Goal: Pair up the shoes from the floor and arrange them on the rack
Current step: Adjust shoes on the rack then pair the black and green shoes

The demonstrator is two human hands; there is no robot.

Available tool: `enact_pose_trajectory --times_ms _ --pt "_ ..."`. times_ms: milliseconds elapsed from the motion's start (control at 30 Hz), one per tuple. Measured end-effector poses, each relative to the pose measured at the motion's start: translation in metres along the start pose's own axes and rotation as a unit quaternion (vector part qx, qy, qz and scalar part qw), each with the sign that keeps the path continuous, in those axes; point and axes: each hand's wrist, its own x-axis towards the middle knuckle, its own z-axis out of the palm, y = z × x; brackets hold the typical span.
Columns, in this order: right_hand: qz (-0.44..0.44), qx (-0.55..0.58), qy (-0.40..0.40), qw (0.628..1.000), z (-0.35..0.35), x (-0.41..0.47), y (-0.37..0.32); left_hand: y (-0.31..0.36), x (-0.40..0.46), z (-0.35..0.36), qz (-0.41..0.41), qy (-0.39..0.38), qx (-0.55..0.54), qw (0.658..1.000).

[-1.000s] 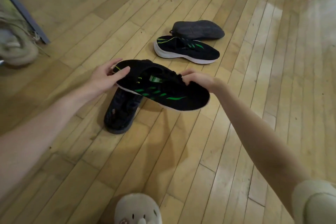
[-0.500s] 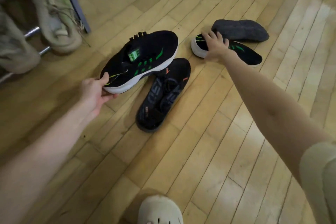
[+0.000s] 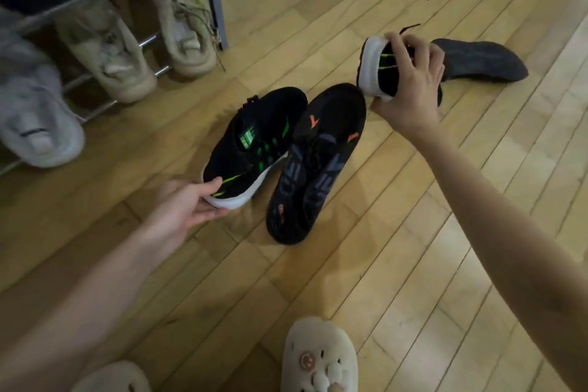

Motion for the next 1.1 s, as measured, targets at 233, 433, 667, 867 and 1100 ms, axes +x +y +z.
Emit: enact_pose_trajectory --times_ms 233,433,667,867,1100 --pt "-0.028 -0.002 0.073 0.997 -0.032 0.010 -0.051 -0.026 -0.019 -0.034 -0.025 -0.036 0.155 0.987" --pt "-0.093 -0.018 0.049 0.994 -0.058 0.014 -0.070 0.004 -0.035 -0.038 0.063 -0.013 0.146 0.987" --pt "-0.289 0.024 -0.049 0.956 -0.035 -0.047 -0.138 0.040 -0.063 -0.018 0.206 -0.161 0.060 0.963" --pt "-0.354 0.045 -0.149 0.922 -0.004 -0.083 -0.194 0.031 -0.054 -0.042 0.186 -0.101 0.104 0.972" --pt "-0.071 0.223 -0.029 0.972 0.012 -0.135 -0.211 0.018 -0.042 -0.077 0.051 -0.029 -0.053 0.997"
